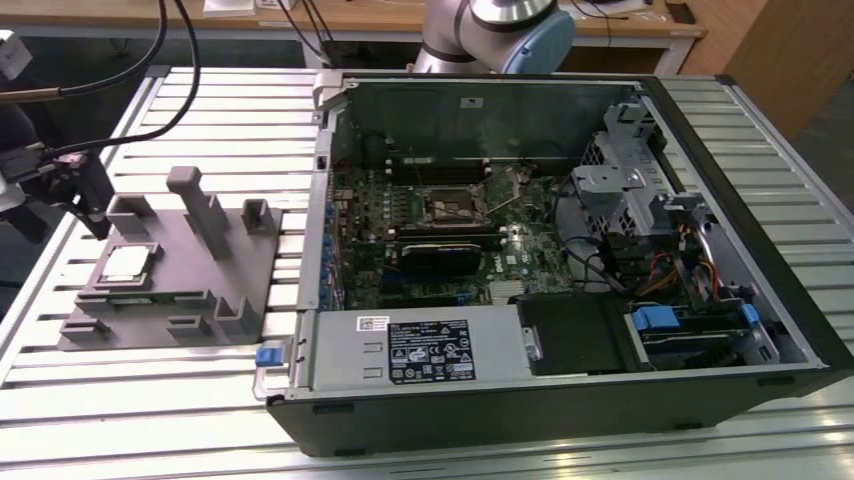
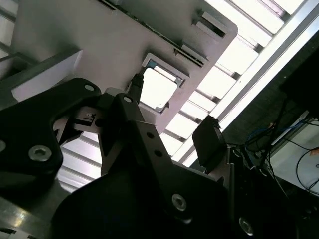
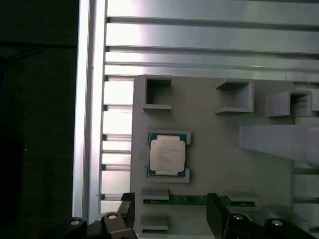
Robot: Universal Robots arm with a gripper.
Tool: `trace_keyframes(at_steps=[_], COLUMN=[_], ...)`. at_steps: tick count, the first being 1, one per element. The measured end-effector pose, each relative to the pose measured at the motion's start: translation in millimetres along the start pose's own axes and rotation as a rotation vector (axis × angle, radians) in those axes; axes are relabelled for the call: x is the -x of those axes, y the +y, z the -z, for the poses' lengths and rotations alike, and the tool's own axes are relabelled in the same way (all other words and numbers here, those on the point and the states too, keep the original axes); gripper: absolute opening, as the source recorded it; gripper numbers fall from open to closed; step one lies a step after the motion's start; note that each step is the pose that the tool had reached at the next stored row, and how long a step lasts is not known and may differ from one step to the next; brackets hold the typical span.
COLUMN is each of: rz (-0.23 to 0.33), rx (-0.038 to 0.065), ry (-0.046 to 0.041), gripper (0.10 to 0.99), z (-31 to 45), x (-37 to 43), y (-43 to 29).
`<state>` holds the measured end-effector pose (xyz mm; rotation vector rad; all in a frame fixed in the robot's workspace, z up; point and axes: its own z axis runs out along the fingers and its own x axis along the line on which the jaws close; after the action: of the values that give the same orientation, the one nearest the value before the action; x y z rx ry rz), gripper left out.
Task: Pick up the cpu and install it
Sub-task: 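Pick up the cpu and move it towards the insertion slot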
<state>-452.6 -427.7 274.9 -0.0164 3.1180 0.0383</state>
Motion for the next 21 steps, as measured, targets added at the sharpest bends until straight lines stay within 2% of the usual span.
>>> trace_keyframes(at_steps=[6,12,17,21], rz=[0.0,0.0,0.0,0.0], rx=[0.0,0.0,-0.001,-0.001], ry=[0.0009,0.001,0.0012,0.0013], gripper=[0.682,0.682,0.682,0.682], z=[-10.8,-18.0,-22.6,-29.7], x=[0.3,2.8,2.6,2.6], y=[1.6,9.4,9.4,9.2])
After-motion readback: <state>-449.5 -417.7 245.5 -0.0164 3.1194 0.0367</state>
